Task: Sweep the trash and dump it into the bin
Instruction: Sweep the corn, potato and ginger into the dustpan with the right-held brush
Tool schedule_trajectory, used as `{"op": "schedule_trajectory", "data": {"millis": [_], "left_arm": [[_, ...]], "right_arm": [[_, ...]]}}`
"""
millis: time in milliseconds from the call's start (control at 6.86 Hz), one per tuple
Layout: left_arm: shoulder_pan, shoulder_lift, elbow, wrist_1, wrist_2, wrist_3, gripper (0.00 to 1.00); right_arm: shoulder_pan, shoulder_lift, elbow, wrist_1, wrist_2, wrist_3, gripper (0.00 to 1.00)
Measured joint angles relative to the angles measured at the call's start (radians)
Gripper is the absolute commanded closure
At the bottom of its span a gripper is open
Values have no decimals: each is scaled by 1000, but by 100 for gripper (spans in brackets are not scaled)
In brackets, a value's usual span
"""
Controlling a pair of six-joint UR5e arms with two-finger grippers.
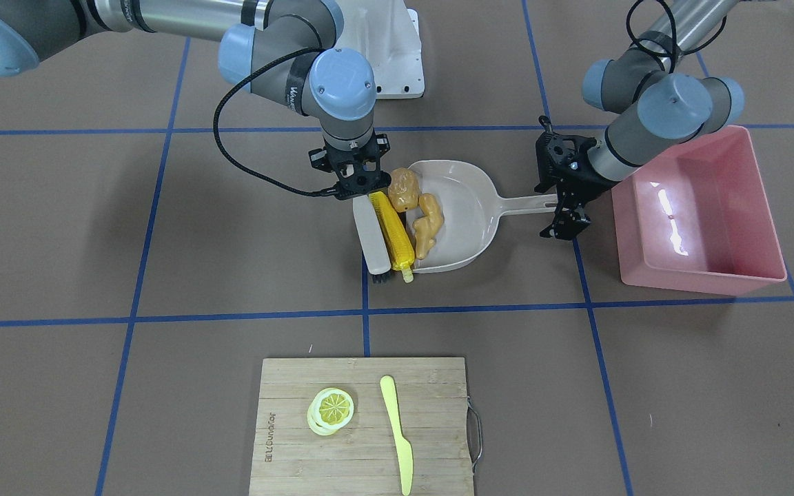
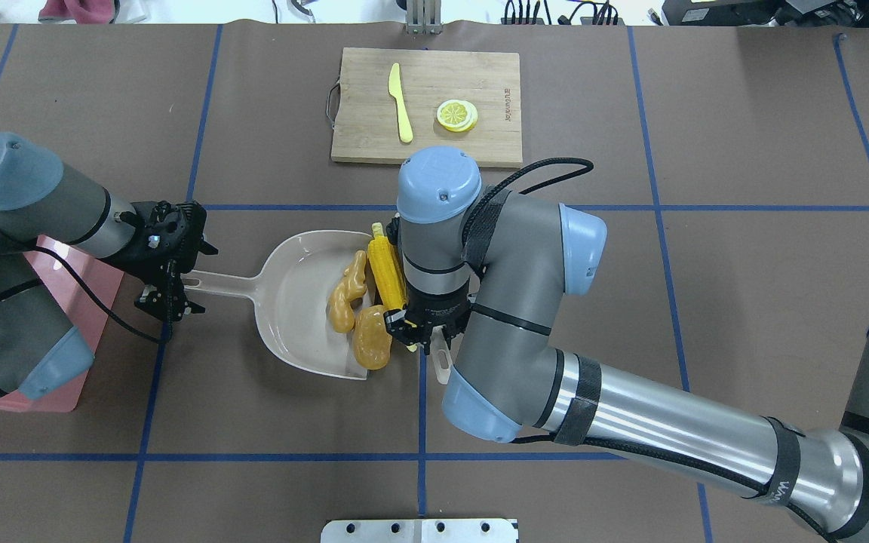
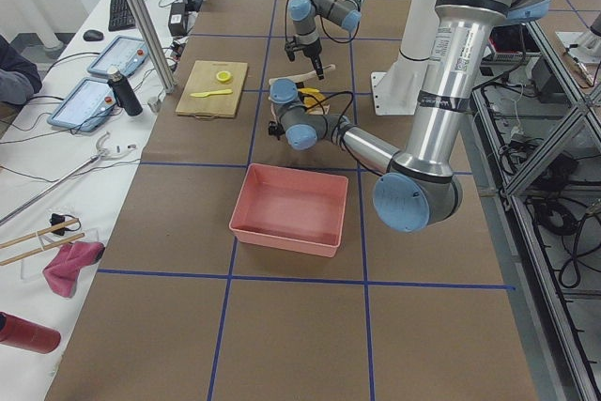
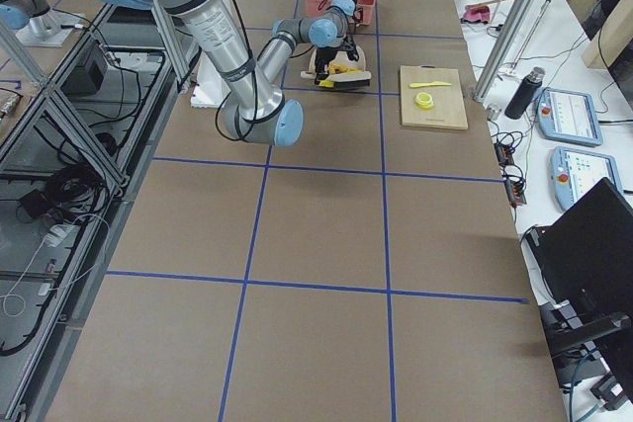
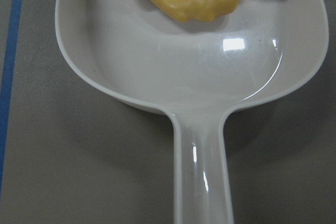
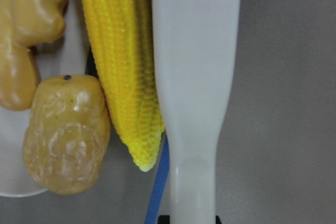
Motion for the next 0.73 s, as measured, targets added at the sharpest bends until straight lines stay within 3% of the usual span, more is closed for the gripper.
{"op": "schedule_trajectory", "data": {"millis": [438,729], "left_arm": [[-1,2,7,-10,0,-1,3],[0,3,8,-11,0,-1,3]], "right_arm": [[1,-6,-28,130,25,90,100],[-9,-27,-36,154,29,106,100]]}}
